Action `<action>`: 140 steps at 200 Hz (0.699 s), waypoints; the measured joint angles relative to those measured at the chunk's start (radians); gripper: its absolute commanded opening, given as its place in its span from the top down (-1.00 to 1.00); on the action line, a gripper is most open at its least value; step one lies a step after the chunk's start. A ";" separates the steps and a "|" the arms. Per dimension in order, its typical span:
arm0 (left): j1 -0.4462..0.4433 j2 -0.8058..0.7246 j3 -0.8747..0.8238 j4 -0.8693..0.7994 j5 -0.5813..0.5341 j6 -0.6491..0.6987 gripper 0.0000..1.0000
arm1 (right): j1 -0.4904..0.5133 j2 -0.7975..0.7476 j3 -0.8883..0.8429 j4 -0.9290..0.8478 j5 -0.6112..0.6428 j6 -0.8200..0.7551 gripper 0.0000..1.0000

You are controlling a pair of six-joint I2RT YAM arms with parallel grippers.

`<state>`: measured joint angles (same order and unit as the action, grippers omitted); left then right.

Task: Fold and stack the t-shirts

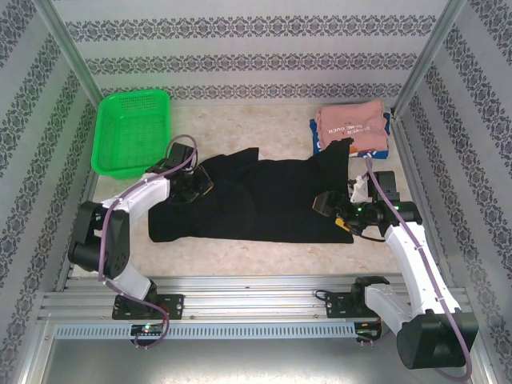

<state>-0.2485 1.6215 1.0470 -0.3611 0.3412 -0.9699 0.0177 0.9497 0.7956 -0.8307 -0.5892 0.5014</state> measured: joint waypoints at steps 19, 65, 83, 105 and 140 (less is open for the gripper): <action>0.000 0.058 0.059 -0.015 0.002 0.040 0.95 | 0.000 0.000 0.000 -0.005 0.000 0.000 -0.96; 0.000 0.165 0.182 -0.068 0.010 0.123 0.96 | 0.000 0.001 0.000 -0.007 0.000 0.000 -0.96; 0.000 0.204 0.224 -0.087 0.013 0.154 0.95 | 0.000 0.003 0.000 -0.007 0.000 0.000 -0.97; 0.000 0.244 0.261 -0.112 0.016 0.190 0.78 | 0.000 0.003 0.000 -0.007 0.000 0.000 -0.96; 0.000 0.268 0.281 -0.127 0.029 0.224 -0.03 | 0.000 0.003 0.000 -0.008 0.000 0.000 -0.96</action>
<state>-0.2485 1.8896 1.3281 -0.4877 0.3706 -0.7456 0.0177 0.9524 0.7952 -0.8383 -0.5896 0.5014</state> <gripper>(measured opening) 0.399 0.982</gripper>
